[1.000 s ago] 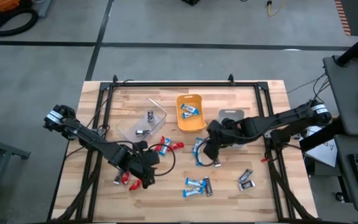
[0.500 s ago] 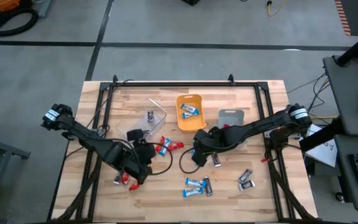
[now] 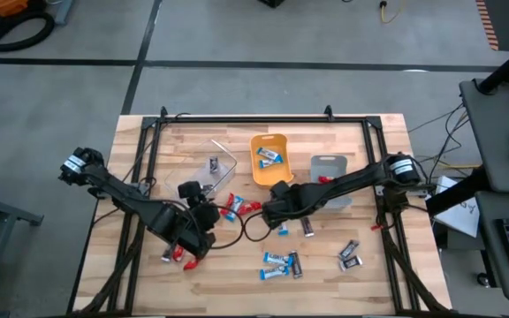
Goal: Organize candy in baskets
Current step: Put the white chocolate into the yellow bin
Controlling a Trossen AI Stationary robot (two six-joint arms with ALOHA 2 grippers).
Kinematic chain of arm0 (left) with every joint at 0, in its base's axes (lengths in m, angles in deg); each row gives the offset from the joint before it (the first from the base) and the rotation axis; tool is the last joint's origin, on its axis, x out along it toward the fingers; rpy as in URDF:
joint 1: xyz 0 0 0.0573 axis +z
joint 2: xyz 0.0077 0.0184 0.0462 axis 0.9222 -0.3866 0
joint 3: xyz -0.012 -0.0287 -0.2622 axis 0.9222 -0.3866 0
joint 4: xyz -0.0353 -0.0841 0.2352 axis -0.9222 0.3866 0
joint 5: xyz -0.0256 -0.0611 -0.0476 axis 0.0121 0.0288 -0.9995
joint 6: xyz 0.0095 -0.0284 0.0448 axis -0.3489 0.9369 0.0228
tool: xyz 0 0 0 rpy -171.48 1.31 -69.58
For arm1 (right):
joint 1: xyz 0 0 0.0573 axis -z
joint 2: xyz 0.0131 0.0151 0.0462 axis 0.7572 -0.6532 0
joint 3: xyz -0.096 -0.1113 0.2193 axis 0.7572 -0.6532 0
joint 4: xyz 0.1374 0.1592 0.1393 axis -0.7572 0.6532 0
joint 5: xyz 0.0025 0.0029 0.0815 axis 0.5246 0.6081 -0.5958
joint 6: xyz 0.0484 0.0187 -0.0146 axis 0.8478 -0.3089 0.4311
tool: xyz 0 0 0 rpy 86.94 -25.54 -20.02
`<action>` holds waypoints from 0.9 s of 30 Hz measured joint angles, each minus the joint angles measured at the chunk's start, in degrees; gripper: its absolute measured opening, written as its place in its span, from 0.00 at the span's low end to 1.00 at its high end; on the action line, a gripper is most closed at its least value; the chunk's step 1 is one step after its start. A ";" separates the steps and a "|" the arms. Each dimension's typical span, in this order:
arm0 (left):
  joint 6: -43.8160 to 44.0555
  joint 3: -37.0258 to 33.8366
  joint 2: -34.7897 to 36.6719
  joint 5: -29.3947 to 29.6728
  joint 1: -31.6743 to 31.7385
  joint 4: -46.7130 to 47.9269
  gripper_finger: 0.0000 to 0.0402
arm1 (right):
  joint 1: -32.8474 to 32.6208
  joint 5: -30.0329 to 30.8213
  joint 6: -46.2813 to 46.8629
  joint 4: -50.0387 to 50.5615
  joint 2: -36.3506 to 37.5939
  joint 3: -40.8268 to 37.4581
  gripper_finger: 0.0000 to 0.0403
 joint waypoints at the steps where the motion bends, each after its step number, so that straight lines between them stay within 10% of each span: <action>1: -0.04 -0.38 0.00 0.01 0.00 0.00 0.40 | 0.03 0.02 1.05 0.11 -0.11 -0.15 0.45; 27: -0.17 -2.74 0.00 -0.03 -0.07 0.42 0.40 | 0.05 1.05 7.75 -4.68 -8.41 -0.31 0.45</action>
